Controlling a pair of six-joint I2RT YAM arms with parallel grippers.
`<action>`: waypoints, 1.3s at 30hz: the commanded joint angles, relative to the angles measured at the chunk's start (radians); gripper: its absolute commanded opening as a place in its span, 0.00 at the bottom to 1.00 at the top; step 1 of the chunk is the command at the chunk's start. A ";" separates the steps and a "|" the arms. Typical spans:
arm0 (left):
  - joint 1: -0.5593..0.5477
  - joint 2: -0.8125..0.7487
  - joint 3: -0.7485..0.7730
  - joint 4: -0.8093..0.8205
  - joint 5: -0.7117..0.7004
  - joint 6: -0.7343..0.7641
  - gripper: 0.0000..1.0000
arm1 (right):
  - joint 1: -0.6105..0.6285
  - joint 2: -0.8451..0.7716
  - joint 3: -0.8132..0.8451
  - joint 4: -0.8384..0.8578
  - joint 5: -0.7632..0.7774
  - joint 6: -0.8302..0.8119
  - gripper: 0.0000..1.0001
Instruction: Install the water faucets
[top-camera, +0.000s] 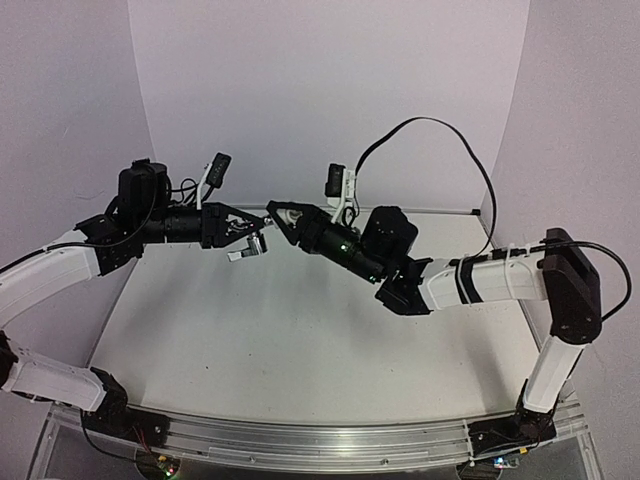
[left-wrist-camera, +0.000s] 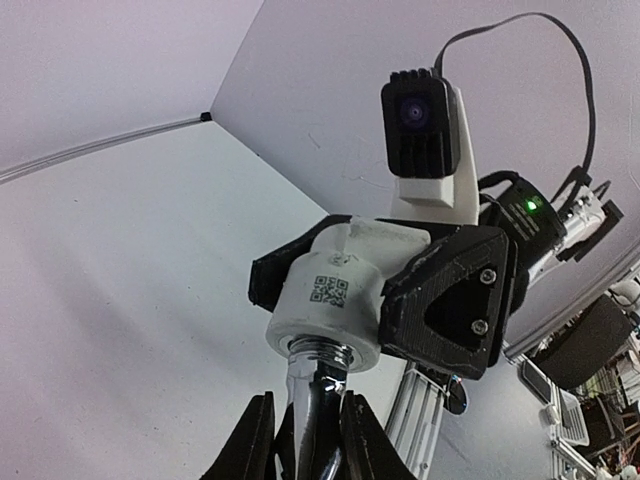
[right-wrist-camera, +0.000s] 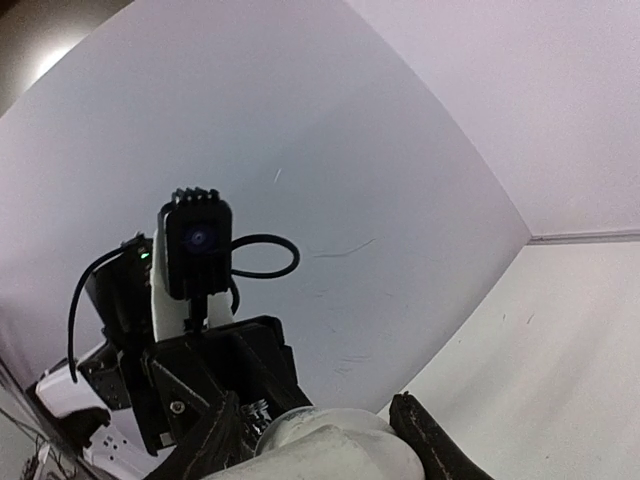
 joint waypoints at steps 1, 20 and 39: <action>0.004 0.025 -0.019 0.153 -0.135 -0.025 0.00 | 0.049 0.001 0.034 -0.079 0.148 0.109 0.00; -0.016 0.052 -0.119 0.342 -0.183 0.271 0.00 | 0.008 0.099 0.260 -0.316 -0.225 0.556 0.00; -0.132 0.211 -0.128 0.384 -0.524 0.885 0.00 | -0.068 0.228 0.428 -0.465 -0.449 0.978 0.00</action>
